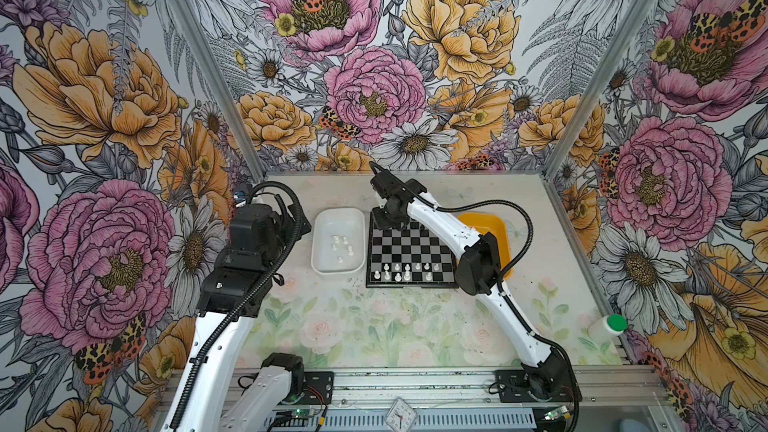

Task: Set up the chess pieces on the board
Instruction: 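Carry the pawn over the board with the right gripper while the left arm withdraws, then lower the black pawn onto the square beside the board's far corner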

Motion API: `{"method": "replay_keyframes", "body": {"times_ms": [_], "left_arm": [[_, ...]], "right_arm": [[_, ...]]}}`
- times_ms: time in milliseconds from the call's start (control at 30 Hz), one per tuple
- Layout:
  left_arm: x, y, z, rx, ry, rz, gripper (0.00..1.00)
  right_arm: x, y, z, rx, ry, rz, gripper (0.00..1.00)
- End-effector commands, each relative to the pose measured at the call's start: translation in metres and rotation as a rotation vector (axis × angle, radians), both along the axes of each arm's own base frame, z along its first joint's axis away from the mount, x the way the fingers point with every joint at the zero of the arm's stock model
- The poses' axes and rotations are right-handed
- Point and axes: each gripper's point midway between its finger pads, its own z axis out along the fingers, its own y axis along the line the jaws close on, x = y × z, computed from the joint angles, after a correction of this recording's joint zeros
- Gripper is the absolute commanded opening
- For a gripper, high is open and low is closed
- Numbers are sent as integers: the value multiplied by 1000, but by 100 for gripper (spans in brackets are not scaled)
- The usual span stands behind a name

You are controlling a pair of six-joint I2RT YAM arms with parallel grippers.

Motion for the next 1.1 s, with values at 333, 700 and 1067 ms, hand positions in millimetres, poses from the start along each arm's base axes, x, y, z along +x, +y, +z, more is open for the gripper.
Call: {"method": "replay_keyframes", "body": {"times_ms": [333, 700, 1067], "left_arm": [[-10, 10, 18, 24, -44, 33, 99], [-10, 9, 26, 24, -58, 24, 99], [-10, 8, 31, 21, -66, 20, 99]], "right_arm": [[14, 23, -11, 49, -61, 25, 9], [23, 17, -24, 20, -71, 7, 10], [27, 12, -33, 2, -68, -5, 12]]}}
